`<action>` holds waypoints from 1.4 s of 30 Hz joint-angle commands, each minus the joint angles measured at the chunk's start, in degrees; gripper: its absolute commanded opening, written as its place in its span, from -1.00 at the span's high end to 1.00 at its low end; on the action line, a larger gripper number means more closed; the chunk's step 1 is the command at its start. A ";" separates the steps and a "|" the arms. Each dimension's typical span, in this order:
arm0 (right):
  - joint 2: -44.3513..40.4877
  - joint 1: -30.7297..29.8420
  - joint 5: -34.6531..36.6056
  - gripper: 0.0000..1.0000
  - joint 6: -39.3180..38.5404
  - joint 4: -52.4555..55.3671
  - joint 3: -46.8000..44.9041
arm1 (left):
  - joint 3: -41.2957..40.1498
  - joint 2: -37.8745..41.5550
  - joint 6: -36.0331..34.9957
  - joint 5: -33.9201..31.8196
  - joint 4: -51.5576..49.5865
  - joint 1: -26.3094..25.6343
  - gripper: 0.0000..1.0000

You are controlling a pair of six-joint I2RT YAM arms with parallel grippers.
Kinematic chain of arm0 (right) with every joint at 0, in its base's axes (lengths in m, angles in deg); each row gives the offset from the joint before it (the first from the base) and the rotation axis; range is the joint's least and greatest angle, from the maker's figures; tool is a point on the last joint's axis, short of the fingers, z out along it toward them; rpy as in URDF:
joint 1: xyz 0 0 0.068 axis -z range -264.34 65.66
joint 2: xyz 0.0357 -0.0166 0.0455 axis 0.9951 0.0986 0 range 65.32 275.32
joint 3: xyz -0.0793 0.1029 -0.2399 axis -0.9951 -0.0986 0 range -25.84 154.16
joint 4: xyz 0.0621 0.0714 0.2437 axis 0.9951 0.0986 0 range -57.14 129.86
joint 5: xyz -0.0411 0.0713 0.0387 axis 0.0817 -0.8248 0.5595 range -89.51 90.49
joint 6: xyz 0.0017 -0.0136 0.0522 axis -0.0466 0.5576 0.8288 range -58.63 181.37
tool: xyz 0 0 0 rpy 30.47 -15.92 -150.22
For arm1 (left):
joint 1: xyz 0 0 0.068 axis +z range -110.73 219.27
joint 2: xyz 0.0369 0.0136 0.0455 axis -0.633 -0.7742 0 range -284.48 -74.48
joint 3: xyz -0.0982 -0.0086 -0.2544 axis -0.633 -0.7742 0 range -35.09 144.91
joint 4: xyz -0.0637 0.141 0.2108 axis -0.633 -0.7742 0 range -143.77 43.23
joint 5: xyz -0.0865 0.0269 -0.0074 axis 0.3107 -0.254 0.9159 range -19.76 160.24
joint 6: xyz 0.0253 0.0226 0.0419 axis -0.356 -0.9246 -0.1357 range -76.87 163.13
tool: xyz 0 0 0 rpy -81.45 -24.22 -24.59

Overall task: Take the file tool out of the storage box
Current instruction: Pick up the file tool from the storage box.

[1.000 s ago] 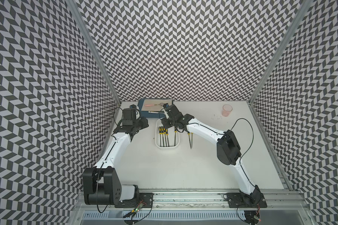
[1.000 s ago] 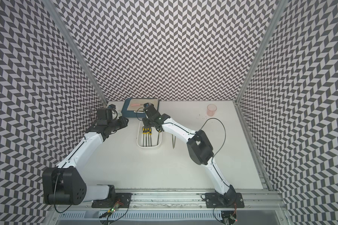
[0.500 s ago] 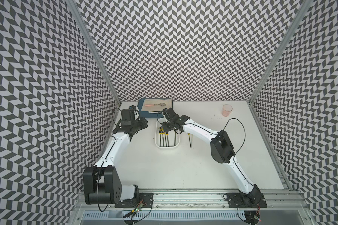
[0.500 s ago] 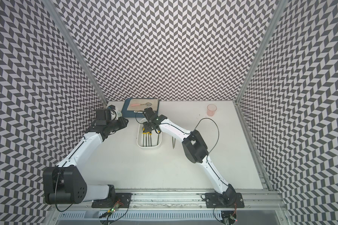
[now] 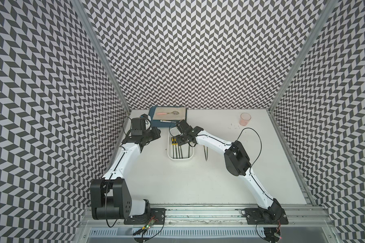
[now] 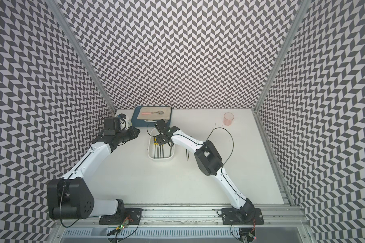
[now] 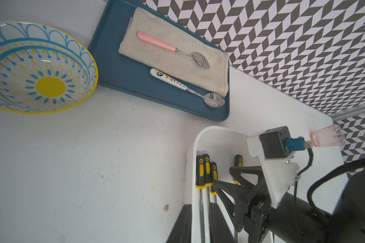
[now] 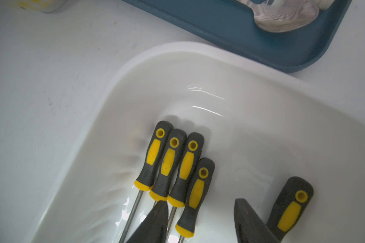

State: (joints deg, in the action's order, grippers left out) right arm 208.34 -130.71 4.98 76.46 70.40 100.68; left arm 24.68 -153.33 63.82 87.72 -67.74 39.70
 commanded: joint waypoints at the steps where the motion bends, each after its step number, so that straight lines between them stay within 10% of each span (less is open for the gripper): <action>1: 1.72 -0.39 1.39 -0.03 -0.07 -0.24 2.53 | -0.14 -0.57 0.32 1.07 1.55 0.45 0.59; 42: 3.49 -0.39 4.18 0.20 -1.56 2.22 3.23 | -0.51 -0.75 0.56 3.70 2.42 0.45 0.59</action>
State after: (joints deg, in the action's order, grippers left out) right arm 212.89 -130.71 8.20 75.33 73.22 105.14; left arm 24.68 -153.77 64.04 90.56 -66.91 39.70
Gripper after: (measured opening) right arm 0.401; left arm 0.203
